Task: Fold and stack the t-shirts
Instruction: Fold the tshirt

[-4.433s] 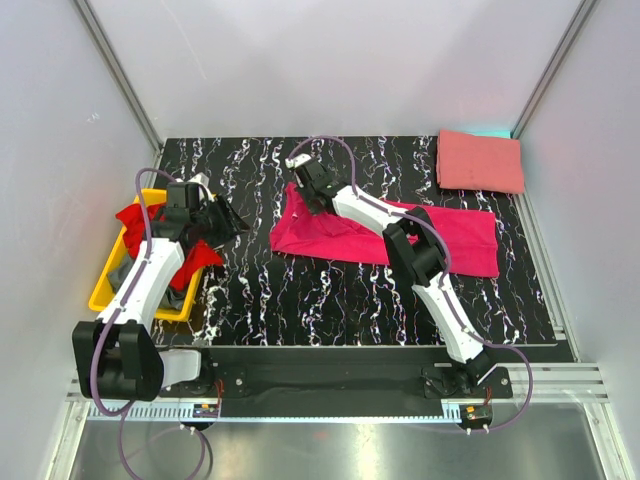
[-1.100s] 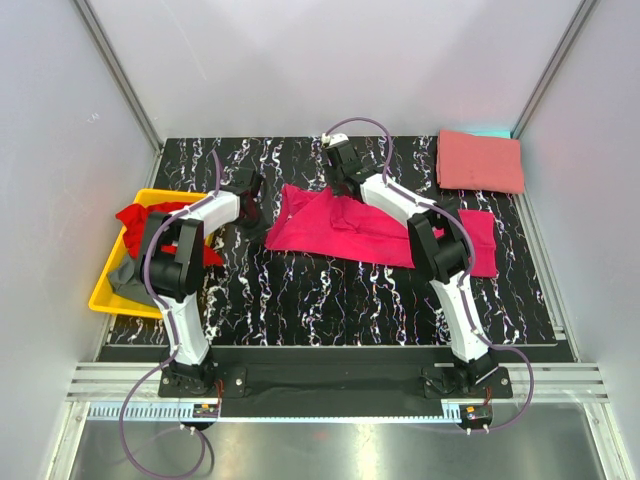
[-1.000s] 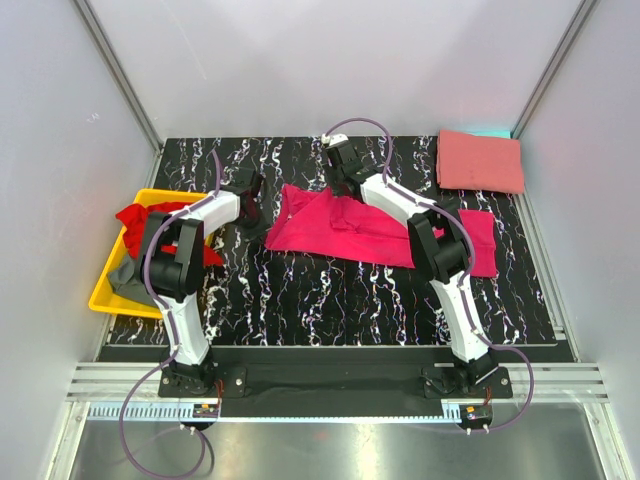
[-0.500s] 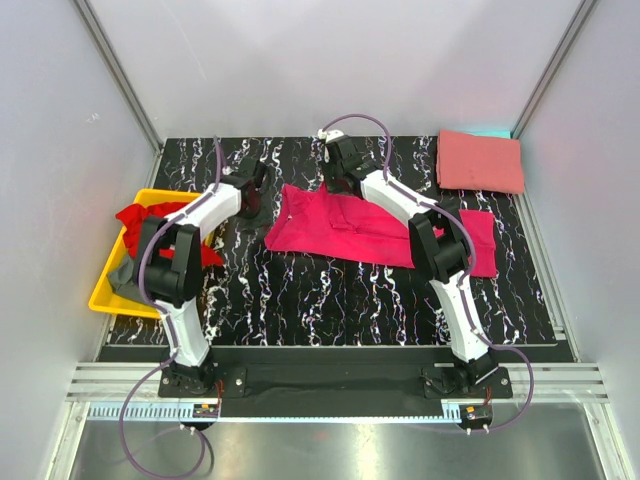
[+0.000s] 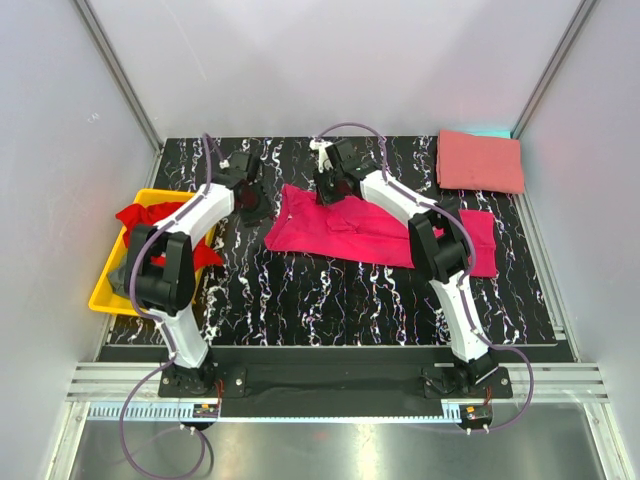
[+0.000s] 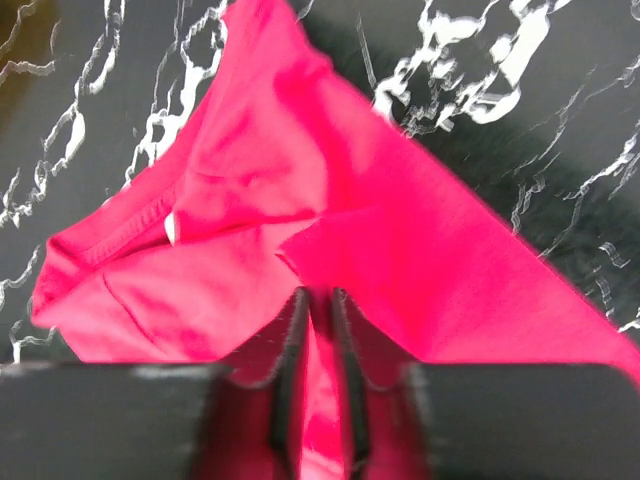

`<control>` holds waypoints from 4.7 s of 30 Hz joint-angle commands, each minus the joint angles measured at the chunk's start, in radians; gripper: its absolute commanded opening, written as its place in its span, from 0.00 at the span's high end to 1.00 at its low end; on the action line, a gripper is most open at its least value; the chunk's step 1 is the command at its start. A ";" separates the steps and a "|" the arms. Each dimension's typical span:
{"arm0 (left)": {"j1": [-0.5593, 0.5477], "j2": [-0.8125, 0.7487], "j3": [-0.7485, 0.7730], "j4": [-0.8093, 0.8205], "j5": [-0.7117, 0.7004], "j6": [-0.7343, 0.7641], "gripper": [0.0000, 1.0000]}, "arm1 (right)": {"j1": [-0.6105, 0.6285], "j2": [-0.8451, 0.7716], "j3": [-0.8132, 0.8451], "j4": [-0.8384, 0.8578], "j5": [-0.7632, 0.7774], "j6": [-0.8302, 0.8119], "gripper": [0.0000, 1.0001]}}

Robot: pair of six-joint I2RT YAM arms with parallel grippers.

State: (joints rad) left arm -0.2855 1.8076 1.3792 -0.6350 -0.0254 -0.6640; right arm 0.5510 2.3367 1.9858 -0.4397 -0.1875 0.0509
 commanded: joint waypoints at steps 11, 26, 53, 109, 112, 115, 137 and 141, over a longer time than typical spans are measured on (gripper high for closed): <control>0.025 0.082 0.113 0.187 0.312 0.000 0.51 | 0.013 -0.240 -0.185 -0.024 0.184 0.041 0.64; -0.009 0.323 0.218 0.406 0.519 -0.200 0.46 | 0.040 -0.304 -0.372 0.119 0.192 0.018 0.64; -0.032 0.415 0.311 0.319 0.392 -0.246 0.46 | 0.096 -0.247 -0.433 0.202 0.284 -0.029 0.66; -0.026 0.440 0.460 0.190 0.326 -0.177 1.00 | 0.170 -0.275 -0.532 0.272 0.422 -0.123 0.56; -0.026 0.444 0.465 0.187 0.323 -0.177 1.00 | 0.178 -0.269 -0.535 0.274 0.483 -0.152 0.56; -0.026 0.449 0.469 0.186 0.324 -0.177 1.00 | 0.187 -0.277 -0.545 0.288 0.526 -0.169 0.60; -0.024 0.466 0.561 0.012 0.236 -0.097 1.00 | 0.188 -0.478 -0.660 0.265 0.517 -0.129 1.00; -0.024 0.458 0.538 -0.043 0.226 -0.086 1.00 | 0.187 -0.464 -0.663 0.248 0.455 -0.091 1.00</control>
State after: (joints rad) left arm -0.3153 2.2623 1.8965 -0.6331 0.2291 -0.7773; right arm 0.7277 1.9026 1.3300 -0.1699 0.3252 -0.0769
